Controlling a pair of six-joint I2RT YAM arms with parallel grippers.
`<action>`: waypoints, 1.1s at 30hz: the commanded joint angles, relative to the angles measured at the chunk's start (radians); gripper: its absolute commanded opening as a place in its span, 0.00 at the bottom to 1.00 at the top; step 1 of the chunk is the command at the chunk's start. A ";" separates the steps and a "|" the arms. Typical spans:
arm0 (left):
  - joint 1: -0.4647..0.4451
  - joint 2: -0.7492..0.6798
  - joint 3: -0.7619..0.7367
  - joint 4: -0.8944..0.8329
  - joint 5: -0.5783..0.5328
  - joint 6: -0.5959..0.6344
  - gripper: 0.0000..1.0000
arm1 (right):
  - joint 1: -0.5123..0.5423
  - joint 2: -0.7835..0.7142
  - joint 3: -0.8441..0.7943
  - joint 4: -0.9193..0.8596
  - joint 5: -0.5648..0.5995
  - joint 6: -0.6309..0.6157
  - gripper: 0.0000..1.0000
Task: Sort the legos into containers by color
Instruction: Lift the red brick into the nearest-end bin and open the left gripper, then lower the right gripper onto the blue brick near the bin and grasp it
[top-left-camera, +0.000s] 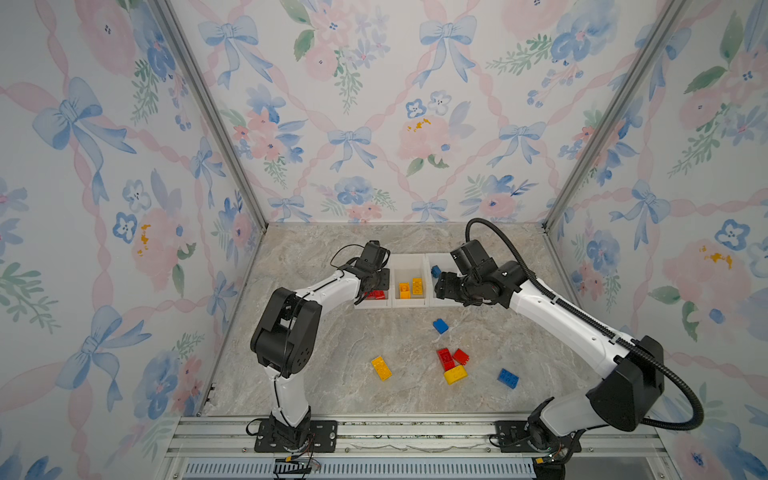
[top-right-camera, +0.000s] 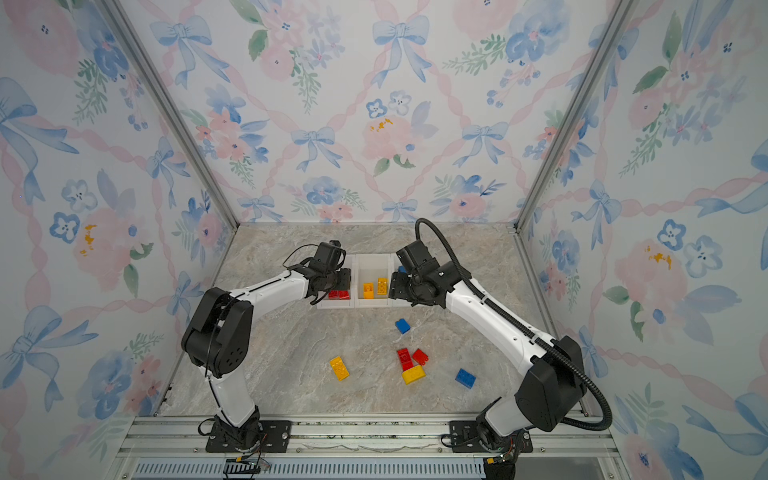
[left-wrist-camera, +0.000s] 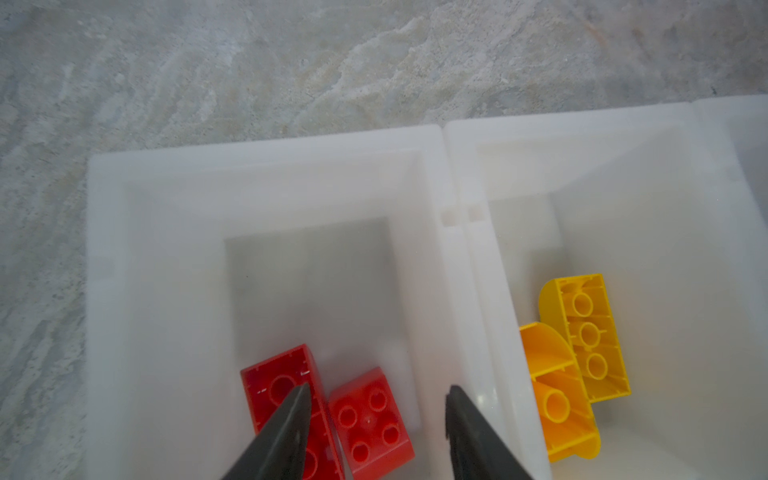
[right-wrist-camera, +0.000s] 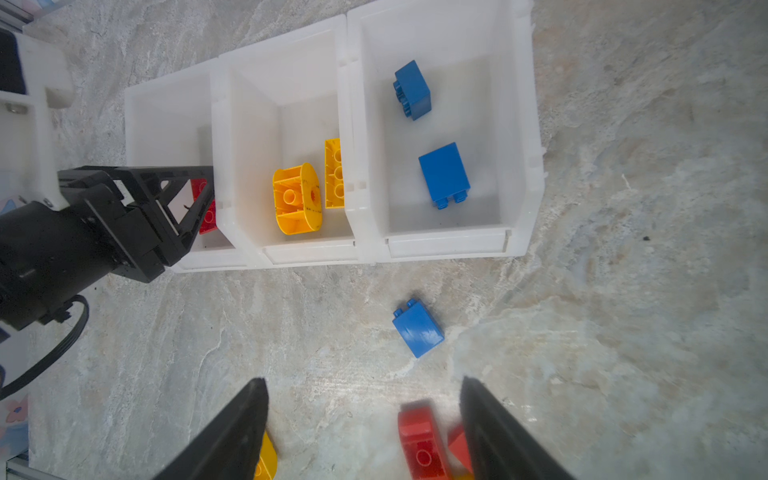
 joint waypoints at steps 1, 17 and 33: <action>0.007 -0.042 0.015 0.003 0.025 0.004 0.57 | -0.002 0.012 -0.021 -0.010 -0.007 0.011 0.76; -0.007 -0.269 -0.149 0.051 0.019 -0.061 0.70 | 0.003 -0.016 -0.213 0.103 -0.031 -0.165 0.76; 0.003 -0.444 -0.290 0.078 0.014 -0.081 0.84 | 0.035 0.196 -0.191 0.126 -0.037 -0.329 0.76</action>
